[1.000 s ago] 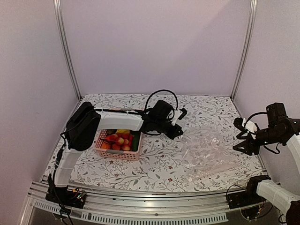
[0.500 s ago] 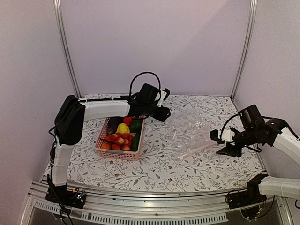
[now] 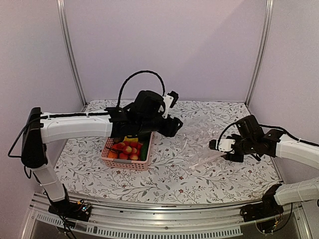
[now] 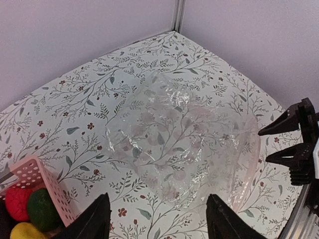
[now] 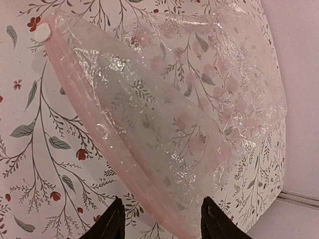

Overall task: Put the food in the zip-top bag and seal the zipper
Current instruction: Adjust the zipper food storage bag at the center of the board, then pick up the zipper food storage bag from the center of the board.

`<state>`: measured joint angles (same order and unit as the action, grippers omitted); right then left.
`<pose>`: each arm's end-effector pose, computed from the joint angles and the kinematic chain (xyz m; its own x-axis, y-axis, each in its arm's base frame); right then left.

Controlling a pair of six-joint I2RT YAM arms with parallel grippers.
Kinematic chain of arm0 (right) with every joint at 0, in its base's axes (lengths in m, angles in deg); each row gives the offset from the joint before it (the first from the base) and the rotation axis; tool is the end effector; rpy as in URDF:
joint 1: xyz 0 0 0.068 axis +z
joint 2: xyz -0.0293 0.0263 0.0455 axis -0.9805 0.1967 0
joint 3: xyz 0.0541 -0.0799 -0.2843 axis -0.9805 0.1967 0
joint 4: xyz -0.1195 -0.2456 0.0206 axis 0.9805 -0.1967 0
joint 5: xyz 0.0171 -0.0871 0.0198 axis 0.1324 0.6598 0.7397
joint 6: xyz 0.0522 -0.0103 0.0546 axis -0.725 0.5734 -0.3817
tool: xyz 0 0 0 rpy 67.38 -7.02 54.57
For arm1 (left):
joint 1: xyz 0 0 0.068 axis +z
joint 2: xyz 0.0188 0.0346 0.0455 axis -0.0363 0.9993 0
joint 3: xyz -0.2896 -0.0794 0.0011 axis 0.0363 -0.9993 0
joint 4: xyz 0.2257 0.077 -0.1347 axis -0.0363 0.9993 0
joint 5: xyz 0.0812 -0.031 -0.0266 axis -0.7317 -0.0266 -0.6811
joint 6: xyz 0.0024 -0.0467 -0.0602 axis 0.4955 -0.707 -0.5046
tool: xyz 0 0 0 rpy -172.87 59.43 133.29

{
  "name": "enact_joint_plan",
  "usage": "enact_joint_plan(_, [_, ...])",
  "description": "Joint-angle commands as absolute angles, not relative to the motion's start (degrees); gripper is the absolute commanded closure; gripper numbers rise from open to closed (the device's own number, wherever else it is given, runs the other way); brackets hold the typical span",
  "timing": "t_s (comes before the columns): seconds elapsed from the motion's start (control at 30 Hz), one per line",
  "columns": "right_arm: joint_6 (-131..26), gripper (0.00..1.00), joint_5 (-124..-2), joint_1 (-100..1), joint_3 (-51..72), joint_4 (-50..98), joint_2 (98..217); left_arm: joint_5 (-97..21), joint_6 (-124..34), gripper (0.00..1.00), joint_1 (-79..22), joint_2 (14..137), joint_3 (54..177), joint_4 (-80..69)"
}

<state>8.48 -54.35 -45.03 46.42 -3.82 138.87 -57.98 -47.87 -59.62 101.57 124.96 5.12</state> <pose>0.1936 0.1274 0.2190 0.0580 -0.9333 -0.3543 -0.8461 0.1424 -0.5137 0.2594 -0.3838 0.3005 -0.4298 0.2294 -0.8733 0.6471 0.7528 -0.1207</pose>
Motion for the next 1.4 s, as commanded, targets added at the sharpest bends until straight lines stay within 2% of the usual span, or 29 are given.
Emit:
enact_joint_plan(0.0, [11.37, 0.48, -51.01, -43.97, 47.87, 1.95, 142.6, -61.71, -52.89, 0.35, -60.11, 96.33, 120.05, 4.79])
enact_joint_plan(0.2, [12.34, 0.45, -49.95, -42.53, 49.12, 5.42, 146.18, -63.75, -54.97, 0.35, -60.25, 91.32, 115.01, 3.46])
enact_joint_plan(0.33, [11.73, 0.51, -47.23, -41.6, 49.2, 10.54, 149.66, -63.87, -56.27, 0.35, -60.27, 88.39, 111.19, 0.98])
enact_joint_plan(0.57, [6.93, 0.86, -44.91, -41.48, 43.94, 12.75, 152.75, -65.06, -56.86, 0.35, -60.69, 85.48, 107.26, -0.66])
enact_joint_plan(0.7, [0.73, 0.99, -50.7, -42.08, 38.35, 8.02, 150.72, -68.61, -57.3, 0.34, -62.09, 84.68, 104.48, -4.87])
enact_joint_plan(0.9, [-13.85, 1.0, -70.35, -48.25, 27.88, -2.68, 150.36, -75.7, -56.73, 0.32, -67.79, 83.57, 99.69, -15.66])
enact_joint_plan(1.03, [-18.03, 1.0, -83.72, -53.83, 24.32, -8.43, 149.37, -76.64, -54.68, 0.32, -71.04, 85.4, 97.01, -23.67])
enact_joint_plan(1.13, [-19.43, 1.0, -91.46, -57.3, 23.92, -10.86, 147.79, -76.92, -52.48, 0.32, -72.5, 87.61, 98.8, -24.39])
enact_joint_plan(1.27, [-21.91, 1.0, -94.96, -58.38, 25.51, -11.48, 145.87, -71.34, -54.3, 0.37, -72.69, 91.91, 102.31, -25.36])
enact_joint_plan(1.37, [-24.04, 1.0, -96.1, -59.42, 26.02, -11.41, 145.27, -67.48, -54.74, 0.46, -73.3, 95.78, 105.58, -28.42])
